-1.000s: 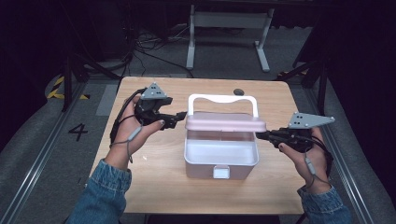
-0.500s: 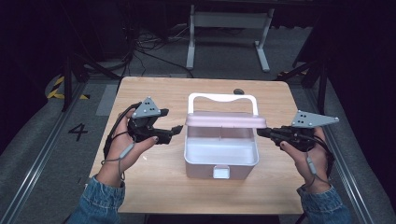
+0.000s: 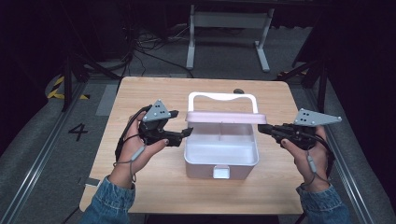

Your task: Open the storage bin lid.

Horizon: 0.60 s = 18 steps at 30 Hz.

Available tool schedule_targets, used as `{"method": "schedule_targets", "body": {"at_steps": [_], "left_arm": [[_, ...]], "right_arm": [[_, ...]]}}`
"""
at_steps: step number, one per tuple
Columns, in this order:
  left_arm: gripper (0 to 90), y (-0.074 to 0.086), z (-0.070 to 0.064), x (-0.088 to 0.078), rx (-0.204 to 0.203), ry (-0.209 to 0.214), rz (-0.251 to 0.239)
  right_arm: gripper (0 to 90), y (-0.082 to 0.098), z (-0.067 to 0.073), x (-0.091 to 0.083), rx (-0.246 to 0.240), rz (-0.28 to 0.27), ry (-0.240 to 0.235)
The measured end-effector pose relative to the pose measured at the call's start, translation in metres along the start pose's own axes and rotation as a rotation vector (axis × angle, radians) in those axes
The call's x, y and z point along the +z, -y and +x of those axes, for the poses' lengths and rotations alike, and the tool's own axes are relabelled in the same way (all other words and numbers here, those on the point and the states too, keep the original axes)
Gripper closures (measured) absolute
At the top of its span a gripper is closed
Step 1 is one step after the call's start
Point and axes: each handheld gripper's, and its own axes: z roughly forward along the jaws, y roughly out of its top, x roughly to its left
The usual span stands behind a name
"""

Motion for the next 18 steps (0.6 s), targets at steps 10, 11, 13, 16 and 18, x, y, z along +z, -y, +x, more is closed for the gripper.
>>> {"method": "schedule_targets", "body": {"at_steps": [10,11,13,16,18], "left_arm": [[24.4,-0.009,-0.003,0.017,-0.001,-0.010,-0.030],[24.4,-0.009,-0.002,0.019,0.007,-0.005,-0.033],[24.6,-0.010,-0.003,0.022,0.005,-0.004,-0.040],[24.5,-0.011,-0.004,0.024,0.011,-0.006,-0.054],[24.5,-0.012,-0.004,0.025,0.020,-0.017,-0.070]], "right_arm": [[90.0,0.000,-0.002,-0.001,0.008,-0.001,-0.015],[90.0,0.000,-0.002,-0.001,0.008,0.000,-0.016],[90.0,0.000,-0.002,-0.001,0.007,0.000,-0.017],[90.0,0.000,-0.002,-0.001,0.008,0.000,-0.017],[90.0,0.000,-0.002,-0.001,0.008,0.000,-0.016]]}}
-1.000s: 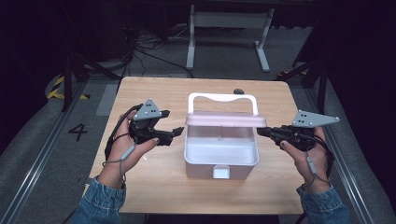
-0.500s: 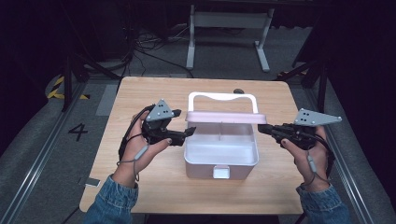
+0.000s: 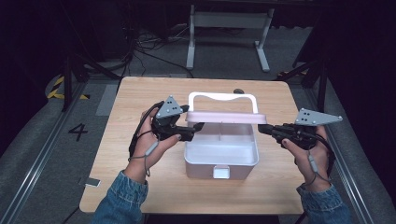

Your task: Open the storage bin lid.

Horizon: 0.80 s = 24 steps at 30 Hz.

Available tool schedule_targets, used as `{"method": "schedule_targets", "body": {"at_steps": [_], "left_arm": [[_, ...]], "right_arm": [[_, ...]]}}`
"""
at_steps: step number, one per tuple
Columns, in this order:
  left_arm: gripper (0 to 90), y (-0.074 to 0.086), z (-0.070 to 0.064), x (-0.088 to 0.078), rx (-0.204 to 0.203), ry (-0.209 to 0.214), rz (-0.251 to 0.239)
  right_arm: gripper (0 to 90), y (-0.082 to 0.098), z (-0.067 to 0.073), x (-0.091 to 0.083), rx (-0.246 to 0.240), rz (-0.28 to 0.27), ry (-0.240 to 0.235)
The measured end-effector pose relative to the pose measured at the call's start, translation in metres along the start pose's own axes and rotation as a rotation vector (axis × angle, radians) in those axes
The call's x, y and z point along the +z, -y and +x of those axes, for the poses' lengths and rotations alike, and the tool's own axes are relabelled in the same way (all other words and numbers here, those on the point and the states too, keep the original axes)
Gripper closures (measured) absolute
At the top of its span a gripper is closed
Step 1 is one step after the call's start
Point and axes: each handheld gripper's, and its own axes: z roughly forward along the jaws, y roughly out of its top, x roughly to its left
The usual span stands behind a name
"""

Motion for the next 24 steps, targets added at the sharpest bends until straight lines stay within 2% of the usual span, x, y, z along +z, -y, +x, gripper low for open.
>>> {"method": "schedule_targets", "body": {"at_steps": [6,8,13,18,24], "left_arm": [[25.3,-0.004,-0.004,0.002,0.004,0.025,-0.035],[26.4,-0.004,-0.004,0.003,0.011,0.019,-0.044],[36.8,-0.007,-0.005,0.005,0.024,0.026,-0.065],[45.2,-0.010,-0.009,0.005,0.075,0.005,-0.088],[46.9,-0.011,-0.009,0.005,0.084,-0.003,-0.096]], "right_arm": [[90.0,0.000,0.000,0.000,0.005,-0.001,0.000],[90.0,0.000,0.000,0.000,0.004,-0.003,0.000],[90.0,0.000,0.000,-0.001,0.006,-0.008,0.001],[90.0,0.000,-0.001,-0.002,0.009,-0.010,-0.001],[90.0,0.000,-0.001,-0.003,0.010,-0.014,0.003]]}}
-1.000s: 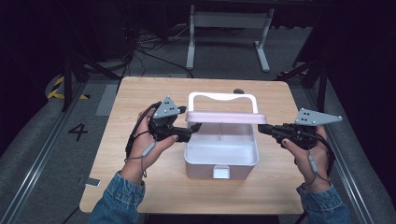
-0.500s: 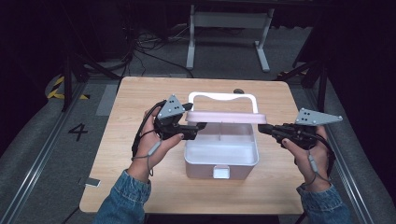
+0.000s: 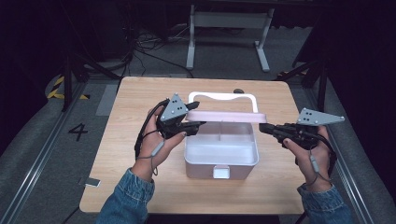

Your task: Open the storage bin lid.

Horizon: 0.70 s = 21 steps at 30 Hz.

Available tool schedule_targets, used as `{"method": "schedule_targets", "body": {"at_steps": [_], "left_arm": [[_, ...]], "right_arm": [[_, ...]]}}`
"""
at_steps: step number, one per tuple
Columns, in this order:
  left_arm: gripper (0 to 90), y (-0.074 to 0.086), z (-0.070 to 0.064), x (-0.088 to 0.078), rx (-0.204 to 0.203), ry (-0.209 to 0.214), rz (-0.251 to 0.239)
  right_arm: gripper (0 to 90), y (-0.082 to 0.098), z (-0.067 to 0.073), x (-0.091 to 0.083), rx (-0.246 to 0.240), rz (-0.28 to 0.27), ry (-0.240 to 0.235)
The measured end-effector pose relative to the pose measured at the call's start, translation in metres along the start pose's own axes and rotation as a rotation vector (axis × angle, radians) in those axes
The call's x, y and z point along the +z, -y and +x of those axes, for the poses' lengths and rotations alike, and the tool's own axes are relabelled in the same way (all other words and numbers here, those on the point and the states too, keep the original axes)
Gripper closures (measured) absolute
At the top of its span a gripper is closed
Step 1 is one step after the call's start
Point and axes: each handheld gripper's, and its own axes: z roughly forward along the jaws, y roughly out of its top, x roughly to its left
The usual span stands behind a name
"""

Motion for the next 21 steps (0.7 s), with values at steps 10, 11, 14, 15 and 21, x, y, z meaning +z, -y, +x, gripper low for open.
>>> {"method": "schedule_targets", "body": {"at_steps": [10,11,14,15,21], "left_arm": [[49.0,-0.003,0.004,0.002,-0.014,-0.010,0.000],[49.2,-0.003,0.004,0.002,-0.019,-0.010,0.000],[51.1,-0.005,0.007,0.003,-0.023,-0.014,0.002],[51.8,-0.006,0.009,0.004,-0.021,-0.018,0.003],[55.3,-0.011,0.017,0.007,-0.034,-0.017,0.003]], "right_arm": [[90.0,0.002,-0.001,-0.008,0.007,-0.006,0.019],[90.0,0.003,-0.001,-0.009,0.010,-0.007,0.023],[90.0,0.005,-0.001,-0.016,0.015,-0.006,0.039],[90.0,0.006,-0.001,-0.018,0.018,-0.009,0.044],[90.0,0.012,0.000,-0.034,0.036,-0.013,0.084]]}}
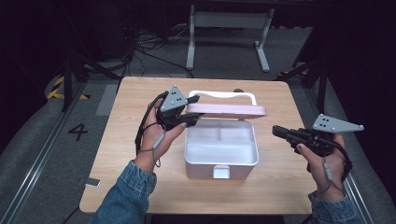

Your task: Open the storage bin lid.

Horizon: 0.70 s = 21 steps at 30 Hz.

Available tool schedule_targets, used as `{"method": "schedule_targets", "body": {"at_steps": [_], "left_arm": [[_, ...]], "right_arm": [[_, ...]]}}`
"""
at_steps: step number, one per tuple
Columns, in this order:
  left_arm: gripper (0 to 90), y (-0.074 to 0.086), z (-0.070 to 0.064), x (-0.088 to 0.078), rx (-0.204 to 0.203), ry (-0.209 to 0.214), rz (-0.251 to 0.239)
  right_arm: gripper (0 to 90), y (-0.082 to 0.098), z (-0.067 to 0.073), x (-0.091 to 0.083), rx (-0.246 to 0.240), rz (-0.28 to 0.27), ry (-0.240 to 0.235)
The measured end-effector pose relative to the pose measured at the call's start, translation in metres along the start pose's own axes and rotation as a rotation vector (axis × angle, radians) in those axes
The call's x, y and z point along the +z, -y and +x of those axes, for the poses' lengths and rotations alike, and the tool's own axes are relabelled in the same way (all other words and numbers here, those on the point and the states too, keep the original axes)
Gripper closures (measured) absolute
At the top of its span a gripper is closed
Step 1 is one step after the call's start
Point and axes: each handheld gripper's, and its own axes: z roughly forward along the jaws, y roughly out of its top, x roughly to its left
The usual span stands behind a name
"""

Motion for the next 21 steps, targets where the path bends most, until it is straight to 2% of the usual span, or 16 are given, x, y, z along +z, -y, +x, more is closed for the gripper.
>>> {"method": "schedule_targets", "body": {"at_steps": [8,11,18,21], "left_arm": [[56.4,-0.008,0.013,0.008,-0.014,-0.001,0.006],[56.2,-0.010,0.019,0.012,-0.037,0.001,0.010],[56.5,-0.018,0.029,0.022,-0.036,-0.036,0.036],[56.3,-0.018,0.033,0.027,-0.044,-0.045,0.032]], "right_arm": [[89.5,0.006,-0.002,-0.012,0.020,0.000,0.034],[89.4,0.008,-0.003,-0.014,0.029,-0.001,0.046],[88.6,0.010,-0.005,-0.015,0.035,0.001,0.045],[88.4,0.010,-0.006,-0.014,0.044,0.004,0.040]]}}
